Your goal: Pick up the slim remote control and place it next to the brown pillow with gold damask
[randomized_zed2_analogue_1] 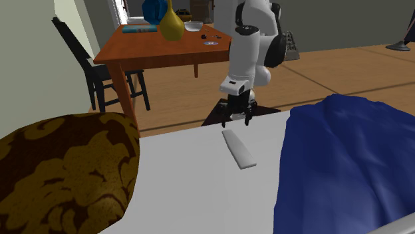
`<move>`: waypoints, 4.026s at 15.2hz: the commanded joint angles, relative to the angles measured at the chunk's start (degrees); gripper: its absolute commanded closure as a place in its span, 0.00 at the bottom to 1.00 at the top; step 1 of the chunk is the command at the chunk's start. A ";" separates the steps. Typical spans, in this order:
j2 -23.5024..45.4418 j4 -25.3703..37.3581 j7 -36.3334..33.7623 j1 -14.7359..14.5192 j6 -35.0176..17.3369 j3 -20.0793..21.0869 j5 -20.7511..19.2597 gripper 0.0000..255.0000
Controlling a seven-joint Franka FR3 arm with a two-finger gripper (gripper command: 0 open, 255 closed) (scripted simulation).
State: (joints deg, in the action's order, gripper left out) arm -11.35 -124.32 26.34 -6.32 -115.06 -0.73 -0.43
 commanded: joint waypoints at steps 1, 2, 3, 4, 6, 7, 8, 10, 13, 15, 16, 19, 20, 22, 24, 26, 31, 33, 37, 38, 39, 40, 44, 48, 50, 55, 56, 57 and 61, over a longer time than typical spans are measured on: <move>4.19 1.92 3.35 -0.60 -1.30 -0.07 0.56 0.00; 6.27 2.90 4.85 -0.89 -1.90 0.00 0.84 0.00; 8.24 3.87 6.25 -1.14 -2.42 0.12 1.09 0.00; 8.49 3.36 6.26 -1.12 -3.17 0.15 1.10 0.00; 9.03 2.39 6.27 -1.11 -4.68 0.17 1.11 0.00; 9.31 1.92 6.27 -1.12 -5.44 0.17 1.12 0.00; 9.61 1.47 6.28 -1.12 -6.19 0.18 1.13 0.00; 10.25 0.59 6.29 -1.13 -7.70 0.18 1.15 0.00; 10.44 0.35 6.29 -1.13 -8.14 0.19 1.16 0.00; 10.44 0.35 6.29 -1.13 -8.14 0.19 1.16 0.00; 10.44 0.35 6.29 -1.13 -8.14 0.19 1.16 0.00; 10.43 0.35 6.29 -1.13 -8.13 0.19 1.16 0.00; 10.43 0.35 6.29 -1.13 -8.13 0.19 1.16 1.00; 10.44 0.35 6.30 -1.13 -8.13 0.19 1.16 1.00; 10.44 0.35 6.30 -1.12 -8.13 0.18 1.16 1.00; 10.44 0.35 6.30 -1.12 -8.13 0.18 1.16 1.00; 9.78 1.20 6.27 -1.13 -6.63 0.19 1.14 1.00; 9.20 2.13 6.25 -1.13 -5.12 0.19 1.12 1.00; 8.15 4.11 6.20 -1.12 -2.09 0.19 1.09 1.00; 7.92 4.63 6.19 -1.12 -1.34 0.19 1.08 1.00; 7.70 5.17 6.18 -1.12 -0.58 0.19 1.08 1.00; 7.49 5.71 6.17 -1.12 0.18 0.19 1.07 1.00; 6.77 8.03 6.14 -1.12 3.21 0.19 1.05 1.00; 6.25 10.55 6.10 -1.12 6.25 0.19 1.03 1.00; 6.07 11.88 6.08 -1.11 7.77 0.18 1.02 1.00; 5.81 15.45 6.05 -1.11 11.59 0.18 1.01 1.00; 5.80 16.21 6.04 -1.11 12.36 0.18 1.01 1.00; 5.80 16.98 6.03 -1.11 13.13 0.18 1.01 1.00; 5.92 20.20 6.00 -1.11 16.23 0.18 1.00 1.00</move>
State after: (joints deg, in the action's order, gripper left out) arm -5.63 -105.26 32.30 -7.45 -99.78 -0.52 0.58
